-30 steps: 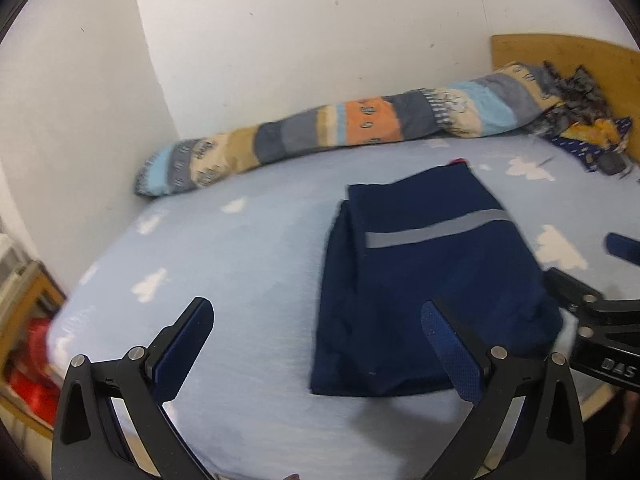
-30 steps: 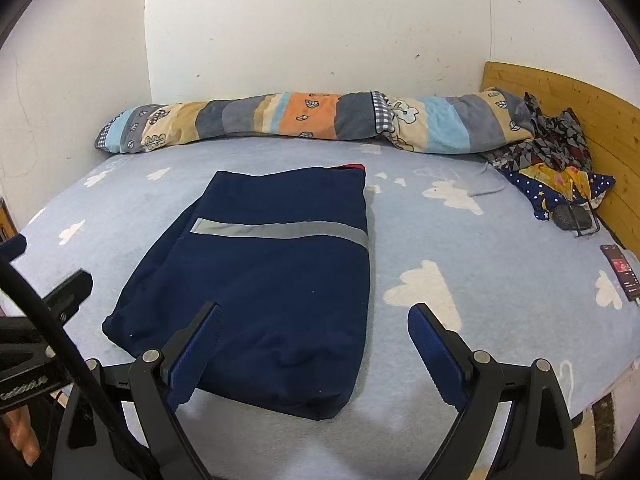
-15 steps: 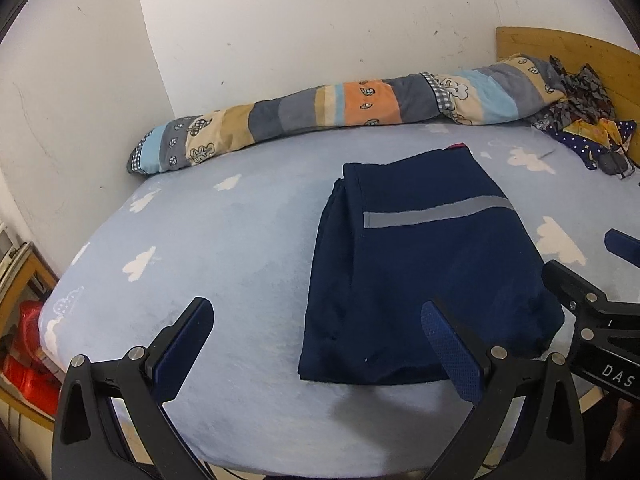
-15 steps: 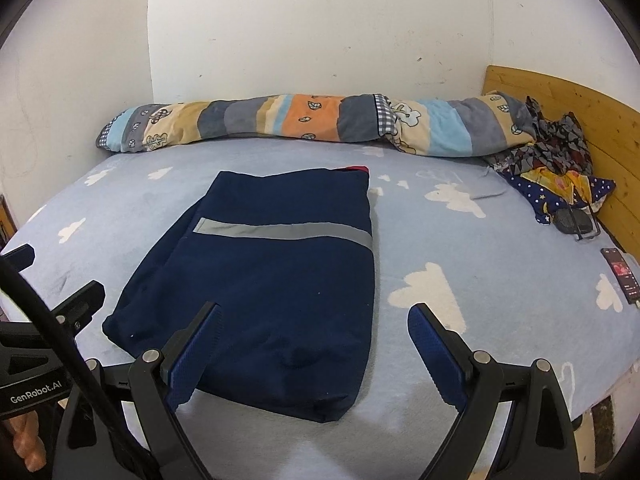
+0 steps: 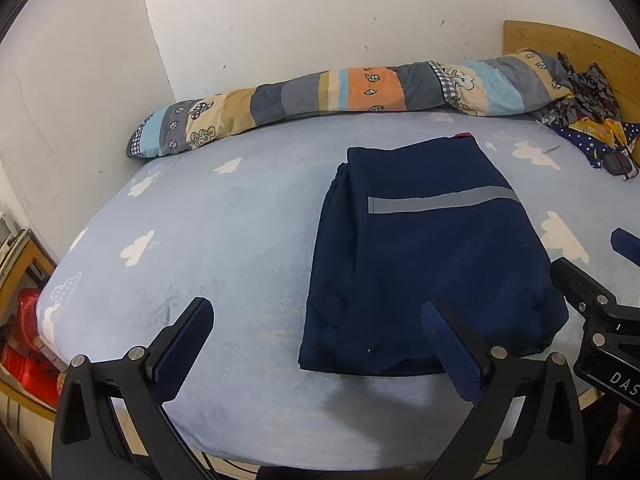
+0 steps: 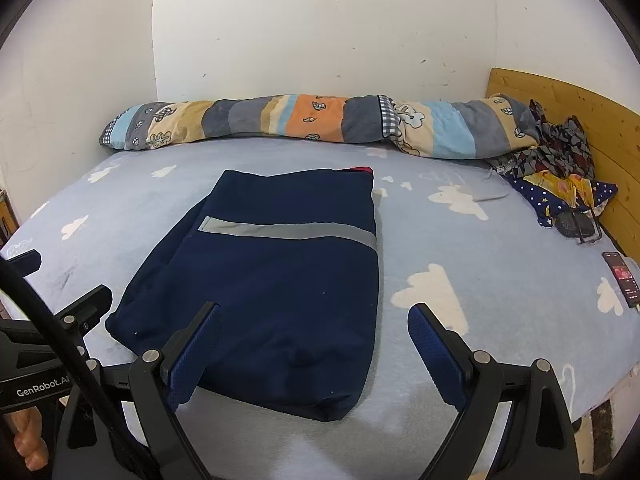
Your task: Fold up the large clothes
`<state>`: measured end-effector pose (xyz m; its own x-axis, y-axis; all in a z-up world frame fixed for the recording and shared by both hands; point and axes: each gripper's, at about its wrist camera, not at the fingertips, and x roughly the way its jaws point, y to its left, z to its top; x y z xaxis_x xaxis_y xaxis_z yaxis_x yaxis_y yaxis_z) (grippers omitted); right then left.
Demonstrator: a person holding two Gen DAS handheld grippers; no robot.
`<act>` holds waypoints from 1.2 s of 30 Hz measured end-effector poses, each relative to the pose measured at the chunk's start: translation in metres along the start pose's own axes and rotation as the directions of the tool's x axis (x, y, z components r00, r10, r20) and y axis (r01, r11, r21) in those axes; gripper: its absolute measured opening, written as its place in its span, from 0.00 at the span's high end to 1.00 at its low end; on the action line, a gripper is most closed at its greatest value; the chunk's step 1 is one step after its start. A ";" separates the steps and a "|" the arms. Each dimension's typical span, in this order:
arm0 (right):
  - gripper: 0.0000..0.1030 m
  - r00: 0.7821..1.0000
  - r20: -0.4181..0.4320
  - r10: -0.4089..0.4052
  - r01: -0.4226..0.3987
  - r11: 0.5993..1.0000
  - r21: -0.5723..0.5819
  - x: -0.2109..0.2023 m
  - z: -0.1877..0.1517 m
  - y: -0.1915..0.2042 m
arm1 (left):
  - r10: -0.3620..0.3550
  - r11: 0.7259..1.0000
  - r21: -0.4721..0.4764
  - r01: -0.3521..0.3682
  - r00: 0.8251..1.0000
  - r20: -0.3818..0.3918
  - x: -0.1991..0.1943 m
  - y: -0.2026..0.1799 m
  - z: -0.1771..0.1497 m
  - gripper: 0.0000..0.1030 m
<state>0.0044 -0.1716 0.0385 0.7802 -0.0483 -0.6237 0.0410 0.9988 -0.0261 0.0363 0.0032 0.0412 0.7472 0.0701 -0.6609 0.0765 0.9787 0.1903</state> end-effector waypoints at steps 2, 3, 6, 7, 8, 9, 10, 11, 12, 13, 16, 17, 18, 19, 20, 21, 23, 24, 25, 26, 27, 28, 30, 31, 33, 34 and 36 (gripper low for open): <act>0.07 1.000 0.002 0.000 0.000 1.000 -0.001 -0.001 0.000 0.000 | 0.001 1.000 0.000 -0.001 1.000 -0.006 0.001 0.000 0.000 0.00; 0.07 1.000 0.003 0.000 0.000 1.000 -0.001 -0.001 0.000 0.000 | 0.002 1.000 -0.001 -0.002 1.000 -0.008 0.001 0.001 0.000 0.00; 0.07 1.000 0.002 0.001 -0.001 1.000 -0.002 -0.002 0.000 0.001 | 0.003 1.000 -0.003 -0.003 1.000 -0.015 0.002 0.001 -0.001 0.00; 0.07 1.000 0.002 -0.001 0.001 1.000 -0.002 -0.002 0.000 0.002 | 0.011 1.000 0.000 -0.011 1.000 -0.020 0.002 0.000 -0.001 0.00; 0.07 1.000 0.002 -0.002 0.002 1.000 -0.002 -0.002 0.000 0.002 | 0.016 1.000 0.002 -0.016 1.000 -0.022 0.003 -0.001 -0.001 0.00; 0.07 1.000 0.002 -0.001 0.001 1.000 -0.001 -0.002 0.000 0.002 | 0.017 1.000 0.003 -0.017 1.000 -0.026 0.004 -0.001 -0.001 0.00; 0.07 1.000 0.003 0.000 0.000 1.000 -0.001 -0.002 0.000 0.002 | 0.014 1.000 0.005 -0.014 0.999 -0.029 0.004 -0.002 -0.002 0.00; 0.07 1.000 0.004 0.000 0.000 1.000 -0.002 -0.002 0.000 0.002 | 0.012 1.000 0.005 -0.012 0.999 -0.030 0.003 -0.002 -0.002 0.00; 0.07 1.000 0.005 -0.001 0.001 1.000 -0.004 -0.002 0.000 0.003 | 0.013 1.000 0.006 -0.013 0.999 -0.030 0.003 -0.002 -0.002 0.00; 0.07 1.000 0.006 -0.002 0.002 1.000 -0.006 -0.002 0.000 0.003 | 0.017 1.000 0.010 -0.017 1.000 -0.025 0.002 -0.002 -0.003 0.00; 0.07 1.000 0.005 -0.001 0.001 1.000 -0.011 -0.002 0.000 0.004 | 0.022 1.000 0.015 -0.022 1.000 -0.019 0.001 -0.003 -0.002 0.00; 0.07 1.000 0.006 0.000 0.000 1.000 -0.011 -0.002 0.000 0.004 | 0.021 1.000 0.015 -0.021 1.000 -0.020 0.001 -0.003 -0.002 0.00; 0.07 1.000 0.007 0.002 -0.001 1.000 -0.013 -0.002 0.000 0.003 | 0.018 1.000 0.016 -0.017 1.000 -0.022 0.002 -0.003 -0.002 0.00; 0.07 1.000 0.009 0.000 0.000 1.000 -0.014 -0.002 0.000 0.003 | 0.016 1.000 0.016 -0.016 1.000 -0.022 0.001 -0.003 -0.003 0.00; 0.07 1.000 0.012 -0.003 0.003 1.000 -0.014 -0.002 0.000 0.003 | 0.016 1.000 0.017 -0.016 1.000 -0.020 0.001 -0.004 -0.003 0.00; 0.07 1.000 0.013 -0.003 0.003 1.000 -0.014 -0.003 -0.001 0.003 | 0.018 1.000 0.018 -0.018 1.000 -0.017 0.000 -0.004 -0.003 0.00; 0.07 1.000 0.012 -0.003 0.003 1.000 -0.011 -0.002 -0.001 0.001 | 0.017 1.000 0.022 -0.016 1.000 -0.013 -0.001 -0.004 -0.003 0.00; 0.07 1.000 0.012 -0.003 0.003 1.000 -0.009 -0.002 -0.001 0.001 | 0.019 1.000 0.022 -0.019 1.000 -0.011 -0.001 -0.005 -0.004 0.00; 0.07 1.000 0.012 -0.002 0.003 1.000 -0.010 -0.002 0.000 0.001 | 0.018 1.000 0.023 -0.018 1.000 -0.008 -0.002 -0.005 -0.004 0.00; 0.07 1.000 0.012 -0.003 0.003 1.000 -0.012 -0.003 0.000 0.001 | 0.018 1.000 0.024 -0.018 1.000 -0.008 -0.002 -0.005 -0.004 0.00; 0.07 1.000 0.015 -0.004 0.004 1.000 -0.011 -0.003 0.000 0.001 | 0.020 0.999 0.025 -0.020 1.000 -0.008 -0.003 -0.006 -0.005 0.00; 0.07 1.000 0.018 -0.005 0.005 1.000 -0.012 -0.003 0.000 0.000 | 0.020 1.000 0.025 -0.020 1.000 -0.008 -0.003 -0.006 -0.004 0.00; 0.07 1.000 0.019 -0.005 0.006 1.000 -0.015 -0.004 -0.001 0.000 | 0.015 1.000 0.023 -0.015 1.000 -0.008 -0.003 -0.006 -0.004 0.00; 0.07 1.000 0.019 -0.006 0.007 1.000 -0.014 -0.004 -0.001 -0.001 | 0.018 1.000 0.022 -0.018 1.000 -0.005 -0.003 -0.005 -0.004 0.00; 0.07 1.000 0.018 -0.005 0.005 1.000 -0.015 -0.004 0.000 -0.001 | 0.015 1.000 0.023 -0.015 1.000 -0.005 -0.003 -0.005 -0.004 0.00; 0.07 1.000 0.017 -0.007 0.007 1.000 -0.014 -0.004 0.000 -0.001 | 0.015 1.000 0.022 -0.015 1.000 -0.005 -0.003 -0.005 -0.004 0.00; 0.07 1.000 0.019 -0.004 0.005 1.000 -0.014 -0.004 0.000 -0.002 | 0.014 1.000 0.024 -0.014 1.000 -0.006 -0.003 -0.005 -0.004 0.00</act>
<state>0.0009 -0.1736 0.0412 0.7915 -0.0527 -0.6089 0.0356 0.9986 -0.0402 0.0306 -0.0014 0.0395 0.7442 0.0848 -0.6625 0.0821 0.9728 0.2167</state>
